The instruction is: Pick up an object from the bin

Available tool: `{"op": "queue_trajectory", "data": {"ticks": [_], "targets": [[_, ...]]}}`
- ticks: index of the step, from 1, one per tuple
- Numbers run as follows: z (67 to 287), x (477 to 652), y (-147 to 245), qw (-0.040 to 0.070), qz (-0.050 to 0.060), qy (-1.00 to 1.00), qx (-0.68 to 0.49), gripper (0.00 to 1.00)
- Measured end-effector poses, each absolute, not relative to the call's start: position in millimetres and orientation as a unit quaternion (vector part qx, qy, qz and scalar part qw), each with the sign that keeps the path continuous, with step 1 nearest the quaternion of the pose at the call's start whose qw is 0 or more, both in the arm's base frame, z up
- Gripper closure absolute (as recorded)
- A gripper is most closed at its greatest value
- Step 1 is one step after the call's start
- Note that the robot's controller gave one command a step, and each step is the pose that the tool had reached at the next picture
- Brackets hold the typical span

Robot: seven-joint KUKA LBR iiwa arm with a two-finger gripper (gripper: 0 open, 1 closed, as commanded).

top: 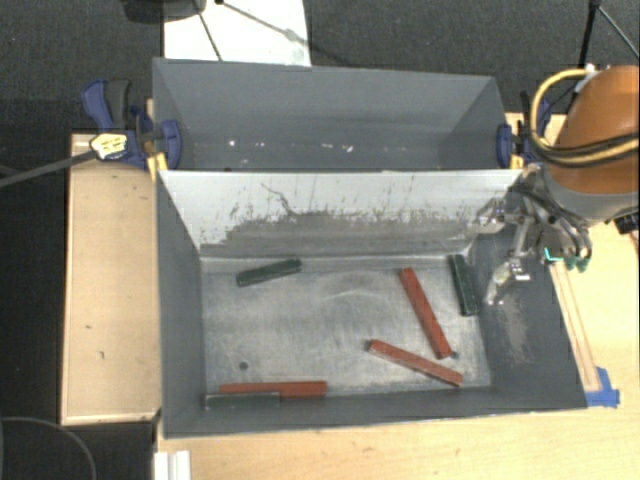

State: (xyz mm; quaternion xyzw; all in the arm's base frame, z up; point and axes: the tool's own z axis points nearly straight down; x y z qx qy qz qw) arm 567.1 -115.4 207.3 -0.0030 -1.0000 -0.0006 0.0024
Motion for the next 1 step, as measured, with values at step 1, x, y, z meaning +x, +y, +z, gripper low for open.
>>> {"op": "queue_trajectory", "data": {"ticks": [1], "targets": [[212.2,568.8,-115.1,-0.002,0.0,-1.0,-0.002,0.0]]}}
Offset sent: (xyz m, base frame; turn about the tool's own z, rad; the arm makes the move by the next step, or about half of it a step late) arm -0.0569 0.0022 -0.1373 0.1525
